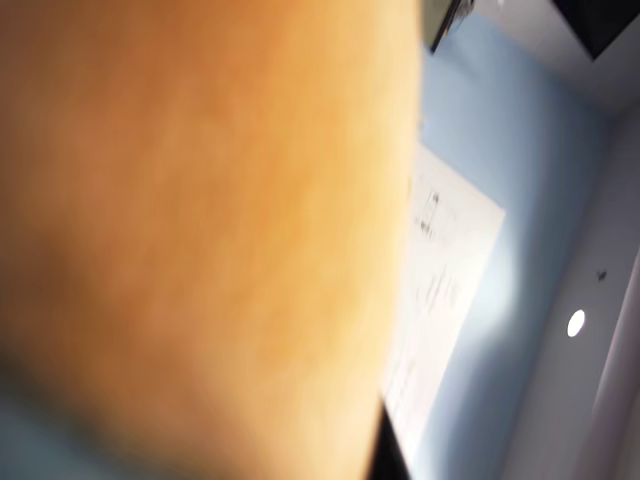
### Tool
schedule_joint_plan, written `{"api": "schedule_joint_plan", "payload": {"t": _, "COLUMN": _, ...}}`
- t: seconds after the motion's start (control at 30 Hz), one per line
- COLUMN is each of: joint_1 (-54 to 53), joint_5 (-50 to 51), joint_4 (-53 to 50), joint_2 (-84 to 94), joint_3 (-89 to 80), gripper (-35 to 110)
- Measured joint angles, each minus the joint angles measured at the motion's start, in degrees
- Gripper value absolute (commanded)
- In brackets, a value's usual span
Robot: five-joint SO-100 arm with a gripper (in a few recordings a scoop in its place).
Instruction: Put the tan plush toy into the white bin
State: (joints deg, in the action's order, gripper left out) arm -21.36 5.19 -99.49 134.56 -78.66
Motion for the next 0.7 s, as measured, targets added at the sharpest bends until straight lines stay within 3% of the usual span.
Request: {"api": "schedule_joint_plan", "payload": {"t": 0.7, "joint_1": 19.95, "joint_5": -1.85, "joint_4": -0.09, "joint_2": 13.97, "joint_3": -18.46, "gripper": 0}}
